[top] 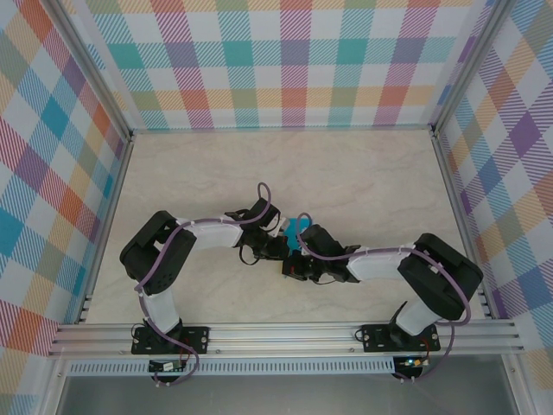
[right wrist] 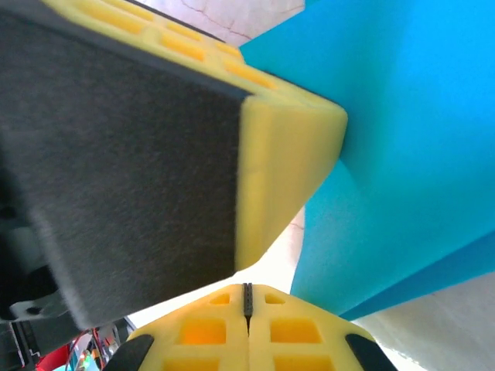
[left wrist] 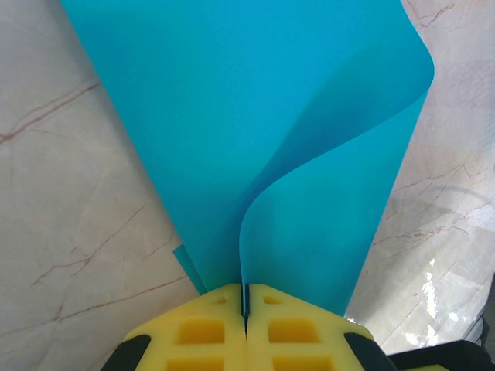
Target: Fold a paper plane with a square sheet of paper (pick it up from the middle)
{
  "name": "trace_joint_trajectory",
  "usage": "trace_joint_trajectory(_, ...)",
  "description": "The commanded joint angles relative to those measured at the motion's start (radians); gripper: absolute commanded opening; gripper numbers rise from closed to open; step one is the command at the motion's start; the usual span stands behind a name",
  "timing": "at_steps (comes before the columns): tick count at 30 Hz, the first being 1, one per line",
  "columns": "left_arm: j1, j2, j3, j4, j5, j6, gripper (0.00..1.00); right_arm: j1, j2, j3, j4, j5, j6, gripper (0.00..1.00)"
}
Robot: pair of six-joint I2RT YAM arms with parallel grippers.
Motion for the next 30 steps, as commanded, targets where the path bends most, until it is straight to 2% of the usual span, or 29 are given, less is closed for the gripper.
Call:
trace_joint_trajectory(1,0.008,0.032,-0.005,-0.024,-0.012,0.018,0.05,0.006,0.036,0.004,0.036,0.004,0.009,0.00)
trace_joint_trajectory(8,0.007,0.033,-0.007,-0.024,-0.010,0.019,0.05,0.005,0.104,-0.020,0.098,-0.010,0.031,0.00)
trace_joint_trajectory(13,0.008,0.032,-0.006,-0.029,-0.015,0.024,0.05,0.000,-0.039,-0.014,-0.029,0.050,0.002,0.00)
trace_joint_trajectory(19,0.008,0.034,-0.003,-0.033,-0.013,0.027,0.05,-0.046,-0.166,-0.026,-0.083,0.078,-0.023,0.02)
trace_joint_trajectory(24,0.008,0.040,0.004,-0.035,-0.007,0.028,0.05,-0.104,-0.099,-0.009,-0.011,0.006,-0.029,0.01)
trace_joint_trajectory(30,0.007,0.042,0.006,-0.040,-0.007,0.034,0.05,-0.118,-0.026,0.007,0.004,-0.001,-0.036,0.00)
